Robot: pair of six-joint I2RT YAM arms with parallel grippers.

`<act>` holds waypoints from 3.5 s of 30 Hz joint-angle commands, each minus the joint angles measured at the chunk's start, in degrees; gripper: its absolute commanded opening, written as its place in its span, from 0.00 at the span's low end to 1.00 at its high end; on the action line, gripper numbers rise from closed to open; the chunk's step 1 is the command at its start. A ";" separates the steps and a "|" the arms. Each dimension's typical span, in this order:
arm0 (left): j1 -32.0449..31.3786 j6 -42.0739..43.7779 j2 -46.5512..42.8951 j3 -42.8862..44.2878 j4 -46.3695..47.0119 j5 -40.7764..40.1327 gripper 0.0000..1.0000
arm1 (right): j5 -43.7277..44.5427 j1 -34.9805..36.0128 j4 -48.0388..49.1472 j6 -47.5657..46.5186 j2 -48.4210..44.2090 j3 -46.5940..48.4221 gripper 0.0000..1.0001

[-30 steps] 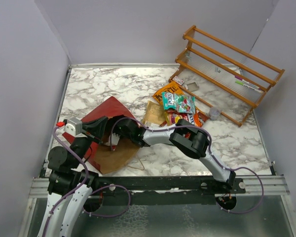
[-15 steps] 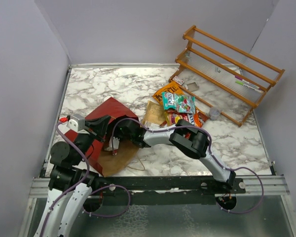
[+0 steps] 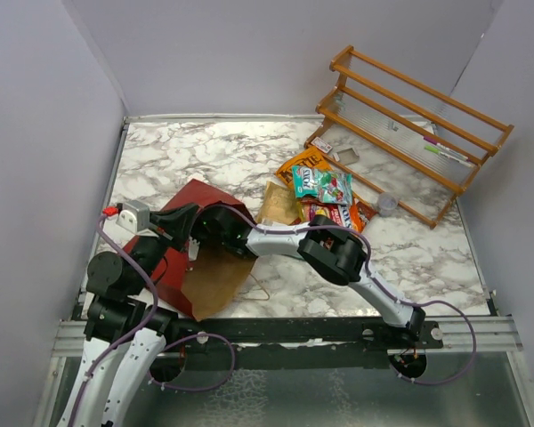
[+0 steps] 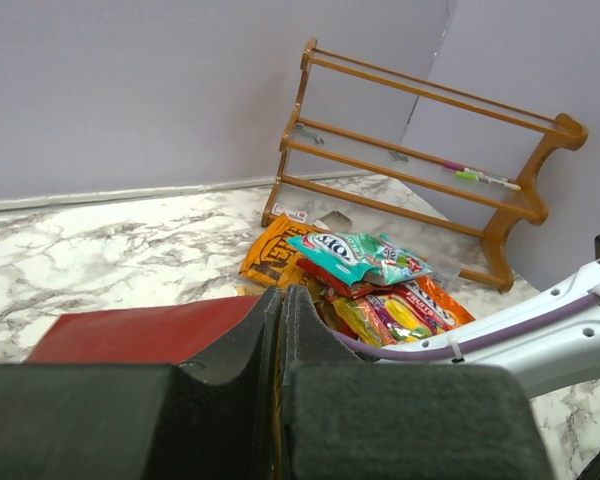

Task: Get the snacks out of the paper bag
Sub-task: Take out the snack from the paper bag.

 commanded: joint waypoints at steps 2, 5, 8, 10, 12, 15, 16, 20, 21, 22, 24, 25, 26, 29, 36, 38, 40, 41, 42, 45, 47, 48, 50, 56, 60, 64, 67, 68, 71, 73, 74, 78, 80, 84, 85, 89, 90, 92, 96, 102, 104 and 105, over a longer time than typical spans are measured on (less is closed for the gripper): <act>-0.44 0.74 -0.03 3.13 0.44 -0.62 0.02 | -2.00 -0.82 -6.17 2.68 2.56 1.53 0.68; -0.50 1.53 0.16 3.71 -0.05 -1.62 0.01 | -1.43 -0.97 -6.75 3.78 3.61 2.48 0.63; -0.54 2.23 0.16 4.17 -1.15 -2.83 0.01 | -0.65 -1.01 -5.79 4.57 2.97 1.67 0.57; -0.56 2.49 0.19 4.01 -1.92 -3.62 0.01 | -0.67 -0.97 -5.94 5.91 1.44 0.90 0.51; -0.62 2.67 0.08 3.41 -2.30 -4.33 0.01 | -1.05 -0.73 -6.52 8.33 -1.07 -0.45 0.44; -0.62 3.20 -0.36 2.27 -2.84 -5.59 0.01 | -4.09 -0.21 -9.29 14.14 -6.84 -4.19 0.44; -0.57 3.57 -0.49 1.88 -2.98 -5.95 0.01 | -5.61 -0.14 -11.08 15.87 -8.89 -5.06 0.46; -0.57 4.30 -0.31 1.42 -3.01 -6.34 0.01 | -9.60 0.27 -14.46 20.29 -15.25 -9.82 0.58; -0.57 4.40 -0.14 1.41 -2.95 -6.20 0.01 | -9.91 0.46 -15.48 20.75 -16.15 -10.44 0.59; -0.58 4.54 0.03 1.47 -2.92 -5.96 0.01 | -9.98 0.59 -16.30 21.36 -16.80 -11.04 0.60; -0.56 4.88 0.18 1.77 -2.93 -5.63 0.01 | -10.24 0.93 -17.83 21.92 -17.81 -12.00 0.63; -0.56 5.02 0.18 1.90 -3.05 -5.61 0.01 | -10.29 0.96 -18.06 22.48 -18.19 -12.54 0.64; -0.60 5.24 0.21 2.14 -3.18 -5.47 0.01 | -10.57 0.96 -18.29 22.84 -18.52 -12.99 0.65; -0.64 5.62 0.12 2.45 -3.15 -4.68 0.01 | -11.29 0.96 -19.79 23.02 -18.30 -13.52 0.67; -0.65 4.90 -0.08 2.20 -1.36 -1.86 0.01 | -13.10 1.04 -21.34 24.02 -15.65 -13.16 0.68; -0.66 4.65 -0.16 2.20 -1.09 -1.55 0.01 | -12.90 1.05 -19.99 24.49 -14.83 -13.12 0.68; -0.65 4.57 -0.06 2.20 -0.88 -0.98 0.01 | -12.97 1.05 -20.10 24.56 -13.57 -12.09 0.69; -0.65 4.59 -0.06 2.19 -0.89 -0.74 0.01 | -13.05 0.98 -21.02 24.24 -12.85 -11.32 0.70; -0.67 4.57 -0.08 2.27 -0.86 -0.53 0.01 | -13.02 1.04 -21.38 24.36 -12.26 -10.82 0.70; -0.66 4.34 -0.24 2.22 -0.87 -0.39 0.01 | -11.25 1.05 -18.20 24.32 -10.86 -10.65 0.70; -0.65 4.07 -0.26 1.92 -0.48 -0.01 0.01 | -10.62 1.10 -17.04 24.29 -9.61 -9.44 0.70; -0.69 3.93 -0.21 1.71 -0.18 0.33 0.01 | -10.70 1.12 -16.85 24.41 -9.08 -8.82 0.70; -0.72 3.89 -0.04 1.49 0.32 0.74 0.01 | -10.78 1.39 -15.87 24.79 -8.66 -8.50 0.70; -0.79 4.62 -0.16 0.43 -0.30 -2.75 0.01 | -10.33 1.48 -11.50 30.94 -13.49 -13.91 0.71; -0.79 3.61 0.98 -0.68 0.54 -7.00 0.01 | -7.00 0.80 -10.69 37.89 -18.45 -17.50 0.72; -0.84 2.87 3.40 -0.70 3.65 -7.86 0.01 | -4.40 -0.61 -11.74 45.96 -23.76 -22.34 0.72; -0.83 2.40 5.73 0.34 5.31 -7.72 0.01 | -3.47 -0.75 -9.35 51.54 -28.02 -28.33 0.73; -0.84 2.32 6.39 0.83 5.66 -7.37 0.01 | -3.94 -0.78 -8.93 53.79 -29.23 -29.91 0.73; -0.85 2.42 8.11 2.59 6.52 -6.23 0.01 | -5.00 -0.79 -6.47 63.05 -32.38 -33.66 0.73; -0.92 2.55 8.60 3.93 6.20 -6.09 0.01 | -4.72 -0.80 -3.88 72.11 -34.26 -35.11 0.73; -0.96 2.59 8.65 4.50 6.11 -5.95 0.01 | -4.08 -0.80 -3.00 77.62 -34.95 -35.16 0.73; -0.94 1.65 8.93 5.43 6.03 -5.02 0.01 | -3.05 -0.80 -3.34 100.92 -34.73 -31.88 0.68; -0.95 1.14 8.96 5.37 6.70 -4.09 0.01 | -1.74 -0.86 -5.81 111.15 -33.25 -29.87 0.65; -0.98 1.09 9.25 5.61 6.97 -3.14 0.01 | -1.85 -1.19 -5.41 128.04 -32.63 -31.18 0.55; -0.97 1.26 9.41 5.62 7.16 -2.89 0.01 | -2.99 -1.15 -4.19 131.87 -32.47 -32.02 0.55; -0.92 1.21 10.29 5.11 8.69 -2.14 0.01 | -2.50 -1.14 -4.69 139.32 -30.57 -32.65 0.53; -0.93 1.26 10.68 5.02 9.01 -1.76 0.01 | -1.55 -1.12 -5.36 140.74 -30.14 -32.60 0.53; -0.98 0.94 11.25 4.88 9.63 -0.92 0.01 | 0.54 -0.99 -6.97 142.66 -29.28 -32.09 0.54; -0.94 -0.11 11.84 4.28 11.42 0.98 0.01 | 0.64 -1.02 -8.06 145.76 -24.36 -29.30 0.57; -0.96 -1.37 13.11 3.86 12.72 2.81 0.01 | 0.80 0.16 -6.88 147.90 -18.93 -24.42 0.56; -0.92 -1.92 13.39 3.63 13.31 3.27 0.01 | 1.42 0.24 -6.40 149.37 -17.69 -23.39 0.56; -0.92 -2.15 13.56 3.53 13.62 3.73 0.01 | 1.89 0.30 -6.08 149.85 -17.01 -22.88 0.55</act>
